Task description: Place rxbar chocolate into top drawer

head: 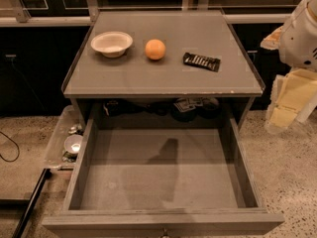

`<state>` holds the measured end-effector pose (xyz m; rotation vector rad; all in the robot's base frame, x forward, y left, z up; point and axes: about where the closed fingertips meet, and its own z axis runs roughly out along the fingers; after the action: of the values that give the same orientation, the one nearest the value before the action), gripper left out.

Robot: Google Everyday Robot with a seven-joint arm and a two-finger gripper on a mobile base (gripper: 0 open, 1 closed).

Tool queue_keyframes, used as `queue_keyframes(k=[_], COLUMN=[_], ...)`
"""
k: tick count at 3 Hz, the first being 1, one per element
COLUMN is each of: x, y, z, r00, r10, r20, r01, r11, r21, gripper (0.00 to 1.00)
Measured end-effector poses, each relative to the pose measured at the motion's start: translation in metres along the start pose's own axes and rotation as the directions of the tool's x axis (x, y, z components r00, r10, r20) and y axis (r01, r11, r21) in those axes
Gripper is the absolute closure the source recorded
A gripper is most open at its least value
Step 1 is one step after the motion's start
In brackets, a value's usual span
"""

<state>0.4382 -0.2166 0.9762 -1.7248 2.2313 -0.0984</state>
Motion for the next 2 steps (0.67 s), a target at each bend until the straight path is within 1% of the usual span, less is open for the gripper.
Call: queue_keyframes(k=[1,2], x=[-0.001,-0.005], y=[-0.001,-0.017], z=[-0.001,0.004], r00=[1.000,0.999], r10=[-0.004,-0.024], r20=[0.005,0.045], r01=[0.004,0.023], r11=[1.0000,0.9997], r21=[0.006,0.004], gripper=[0.00,0.00])
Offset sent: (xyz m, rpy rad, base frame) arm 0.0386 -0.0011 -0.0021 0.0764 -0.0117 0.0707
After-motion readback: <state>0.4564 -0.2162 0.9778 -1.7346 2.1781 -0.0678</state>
